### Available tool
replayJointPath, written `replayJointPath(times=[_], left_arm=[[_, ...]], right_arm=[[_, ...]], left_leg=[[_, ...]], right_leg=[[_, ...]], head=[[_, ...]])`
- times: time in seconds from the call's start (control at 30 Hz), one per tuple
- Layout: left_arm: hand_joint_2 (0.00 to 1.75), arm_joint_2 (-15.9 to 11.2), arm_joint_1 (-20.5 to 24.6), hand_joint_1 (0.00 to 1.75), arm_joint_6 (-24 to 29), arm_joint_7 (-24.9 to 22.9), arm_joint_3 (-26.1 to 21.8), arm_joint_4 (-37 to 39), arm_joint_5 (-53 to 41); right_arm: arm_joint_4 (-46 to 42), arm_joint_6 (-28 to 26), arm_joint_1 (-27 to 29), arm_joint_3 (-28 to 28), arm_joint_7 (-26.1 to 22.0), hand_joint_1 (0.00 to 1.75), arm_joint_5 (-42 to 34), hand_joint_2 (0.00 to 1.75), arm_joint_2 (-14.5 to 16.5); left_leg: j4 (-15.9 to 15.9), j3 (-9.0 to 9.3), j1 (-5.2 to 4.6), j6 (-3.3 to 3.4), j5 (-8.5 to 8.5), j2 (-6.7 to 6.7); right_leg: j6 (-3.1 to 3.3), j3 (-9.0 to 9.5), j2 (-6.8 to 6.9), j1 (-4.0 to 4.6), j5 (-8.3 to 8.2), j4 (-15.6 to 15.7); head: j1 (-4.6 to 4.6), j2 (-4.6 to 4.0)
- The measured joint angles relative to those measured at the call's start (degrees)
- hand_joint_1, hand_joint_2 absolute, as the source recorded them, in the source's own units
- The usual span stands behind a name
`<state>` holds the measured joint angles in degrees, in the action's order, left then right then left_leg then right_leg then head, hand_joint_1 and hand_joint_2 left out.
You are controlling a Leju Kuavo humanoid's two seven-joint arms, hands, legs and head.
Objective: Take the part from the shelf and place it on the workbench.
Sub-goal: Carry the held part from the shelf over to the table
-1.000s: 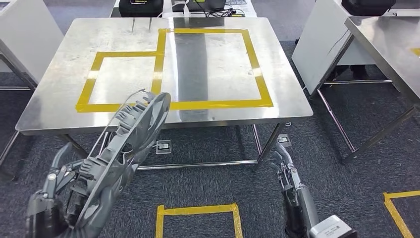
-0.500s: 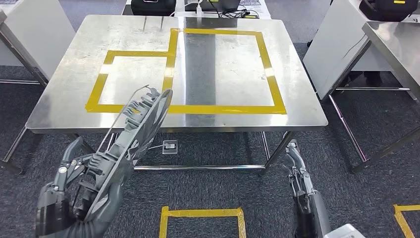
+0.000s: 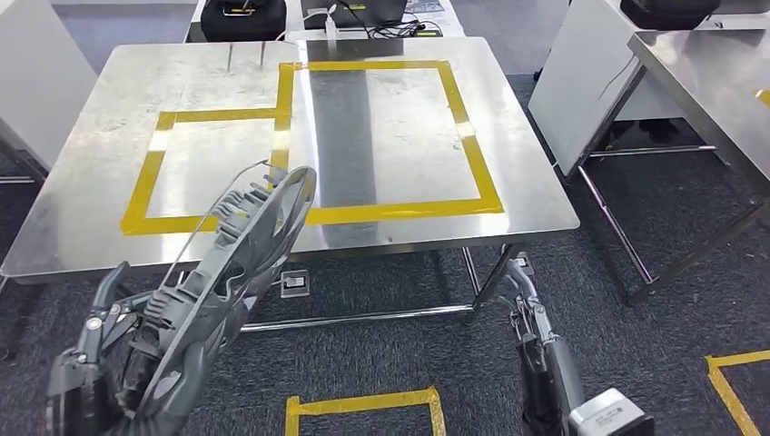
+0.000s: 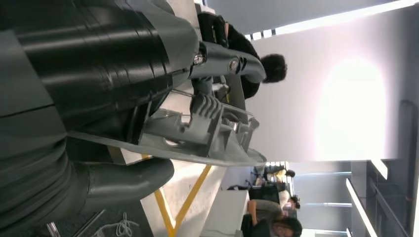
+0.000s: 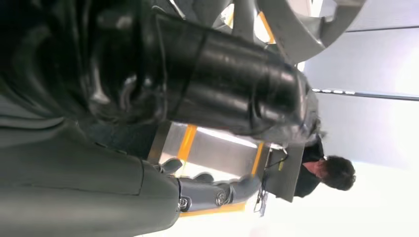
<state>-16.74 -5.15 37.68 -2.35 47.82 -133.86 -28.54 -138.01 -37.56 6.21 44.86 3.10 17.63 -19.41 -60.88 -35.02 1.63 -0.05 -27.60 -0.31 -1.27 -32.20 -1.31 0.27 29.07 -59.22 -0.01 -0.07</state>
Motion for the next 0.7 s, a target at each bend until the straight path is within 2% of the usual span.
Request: replayJointPath(times=[0.07,0.13,0.23,0.27,0.3,0.33,0.37,0.4,0.43,0.5,0.53,0.6,0.63,0.7], left_arm=[[1.75,0.0,0.01,1.75,-0.02,0.12,0.01,0.01,0.2],[1.75,0.04,0.1,1.75,-0.05,0.1,0.02,-0.01,0.25],[1.75,0.05,0.14,1.75,-0.05,0.12,0.02,0.0,0.07],[1.75,0.04,0.12,1.75,-0.04,0.11,0.03,0.01,0.02],[1.75,0.04,0.11,1.75,-0.04,0.08,0.03,0.02,0.01],[1.75,0.04,0.11,1.75,-0.04,0.05,0.04,0.02,-0.01],[1.75,0.05,0.11,1.75,-0.04,0.01,0.04,0.02,-0.02],[1.75,0.05,0.12,1.75,-0.04,-0.03,0.04,0.01,-0.02],[1.75,0.06,0.14,1.75,-0.04,-0.05,0.05,0.01,-0.02],[1.75,0.06,0.18,1.75,-0.03,-0.09,0.06,0.01,0.01],[1.75,0.06,0.2,1.75,-0.02,-0.11,0.07,0.01,0.03],[1.75,0.05,0.21,1.75,-0.02,-0.15,0.08,0.0,0.09],[1.75,0.04,0.24,1.75,-0.02,-0.15,0.09,-0.01,0.11],[1.75,0.03,0.27,1.75,-0.02,-0.15,0.11,-0.01,0.13]], right_arm=[[0.0,0.06,-0.1,0.01,-0.05,0.0,-0.05,0.0,-0.01],[0.0,0.15,-0.24,0.01,-0.01,0.0,0.0,0.0,-0.03],[0.03,0.11,-0.22,0.01,0.01,0.0,0.03,0.0,-0.08],[0.07,0.07,-0.18,0.01,0.01,0.0,0.01,0.0,-0.09],[0.11,0.04,-0.15,0.01,-0.01,0.0,-0.01,0.0,-0.1],[0.14,0.03,-0.15,0.01,-0.02,0.0,-0.03,0.0,-0.11],[0.16,0.03,-0.17,0.01,-0.02,0.0,-0.04,0.0,-0.11],[0.18,0.03,-0.21,0.01,-0.02,0.0,-0.04,0.0,-0.12],[0.19,0.03,-0.26,0.01,-0.03,0.0,-0.03,0.0,-0.13],[0.2,0.03,-0.33,0.0,-0.07,0.0,-0.02,0.0,-0.15],[0.2,0.03,-0.3,0.0,-0.09,0.0,-0.01,0.0,-0.14],[0.19,0.05,-0.28,0.01,-0.15,0.0,-0.02,0.0,-0.13],[0.18,0.09,-0.32,0.01,-0.16,0.0,-0.01,0.0,-0.12],[0.21,0.16,-0.43,0.01,-0.18,0.0,0.0,0.0,-0.11]], left_leg=[[0.13,0.14,0.03,0.7,-0.03,-0.06],[0.49,0.54,0.22,1.2,-0.02,-0.03],[0.62,0.84,0.15,1.6,-0.24,0.02],[0.62,0.95,0.09,1.69,-0.4,0.02],[0.62,1.16,0.01,1.74,-0.58,-0.01],[0.63,1.48,-0.08,1.75,-0.79,-0.06],[0.68,1.87,-0.16,1.75,-1.02,-0.11],[0.8,2.23,-0.21,1.71,-1.2,-0.14],[0.93,2.44,-0.24,1.59,-1.32,-0.14],[1.2,2.39,-0.08,1.09,-1.29,-0.08],[1.38,2.36,-0.01,0.74,-1.21,-0.01],[1.38,2.36,0.01,0.17,-1.39,0.16],[0.44,1.96,-0.05,-0.01,-2.02,0.21],[-4.56,-0.58,-0.11,-0.2,-4.48,0.23]], right_leg=[[-0.47,0.17,0.03,-0.17,0.22,-0.16],[-1.06,-0.71,0.29,-0.33,1.43,-2.29],[-1.73,-6.55,0.71,-0.72,4.85,-12.35],[-1.77,-8.38,0.75,-0.8,5.03,-14.88],[-1.67,-9.12,0.76,-0.82,4.01,-15.14],[-1.41,-8.75,0.76,-0.77,1.99,-13.18],[-0.97,-7.56,0.77,-0.66,-0.56,-9.63],[-0.44,-6.14,0.82,-0.53,-2.42,-6.09],[0.15,-4.72,0.89,-0.25,-3.61,-3.11],[1.05,-3.34,1.03,0.3,-3.58,-0.64],[1.33,-3.05,1.04,0.54,-3.54,-0.16],[1.53,-2.34,1.07,0.35,-3.79,1.16],[1.66,-1.84,1.1,0.17,-3.95,1.86],[1.88,-1.15,1.14,-0.01,-4.02,2.61]], head=[[0.36,0.0],[0.79,0.0],[1.8,0.0],[2.03,0.0],[2.23,0.0],[2.46,0.0],[2.7,0.0],[2.83,0.0],[2.87,0.0],[3.01,0.0],[3.13,0.0],[3.14,0.0],[2.91,0.0],[2.16,0.0]])
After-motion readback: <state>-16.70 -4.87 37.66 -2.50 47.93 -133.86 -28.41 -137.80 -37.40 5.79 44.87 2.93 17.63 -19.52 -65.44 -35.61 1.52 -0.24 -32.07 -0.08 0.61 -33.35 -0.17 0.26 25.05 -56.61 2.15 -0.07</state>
